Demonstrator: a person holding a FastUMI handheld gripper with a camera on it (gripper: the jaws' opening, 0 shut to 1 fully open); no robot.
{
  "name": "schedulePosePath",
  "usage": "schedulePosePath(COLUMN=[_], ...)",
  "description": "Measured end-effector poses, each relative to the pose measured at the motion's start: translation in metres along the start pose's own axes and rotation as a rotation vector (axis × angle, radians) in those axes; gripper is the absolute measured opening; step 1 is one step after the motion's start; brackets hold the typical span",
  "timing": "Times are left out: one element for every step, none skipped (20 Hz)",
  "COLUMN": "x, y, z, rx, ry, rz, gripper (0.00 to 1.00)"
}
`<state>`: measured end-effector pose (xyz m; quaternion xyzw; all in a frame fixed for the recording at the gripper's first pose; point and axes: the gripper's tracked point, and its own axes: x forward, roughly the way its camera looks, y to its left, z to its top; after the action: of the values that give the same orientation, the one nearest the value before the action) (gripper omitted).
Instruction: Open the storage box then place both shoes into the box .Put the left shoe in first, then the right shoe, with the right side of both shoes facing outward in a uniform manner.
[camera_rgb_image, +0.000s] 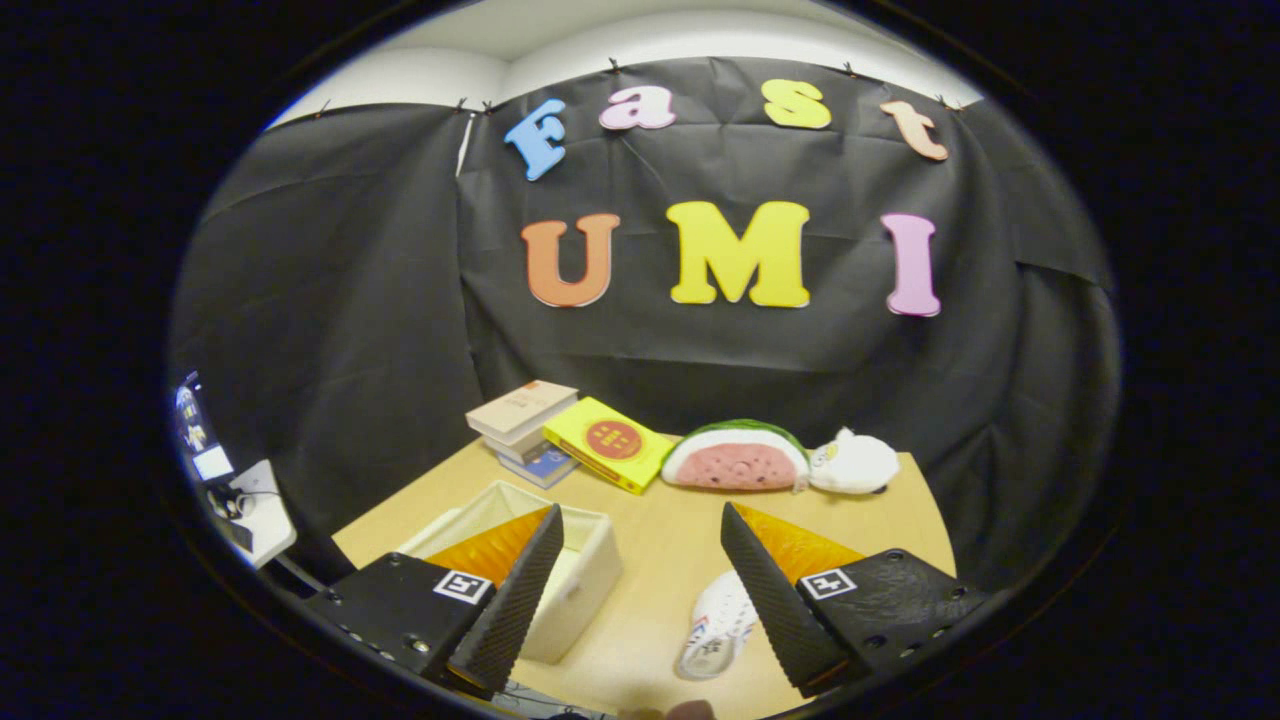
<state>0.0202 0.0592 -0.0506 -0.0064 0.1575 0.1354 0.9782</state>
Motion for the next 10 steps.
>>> schedulePosePath(x=[-0.001,-0.001,0.001,0.003,0.005,0.009,0.014,0.02,0.027,0.034], y=[-0.02,-0.036,-0.052,-0.065,-0.075,-0.081,-0.088,-0.093,-0.096,-0.096], z=[-0.011,-0.022,-0.035,-0.051,-0.068,-0.086,-0.105,-0.122,-0.14,-0.157], rx=[0.009,0.019,0.024,0.037,0.056,0.073,0.083,0.091,0.099,0.119], ry=[0.016,0.03,0.047,0.073,0.107,0.144,0.182,0.218,0.264,0.314], rz=[-0.021,-0.037,-0.054,-0.063,-0.061,-0.056,-0.054,-0.05,-0.044,-0.033], gripper=[0.96,0.96,0.96,0.96,0.96,0.96,0.96,0.96,0.96,0.96])
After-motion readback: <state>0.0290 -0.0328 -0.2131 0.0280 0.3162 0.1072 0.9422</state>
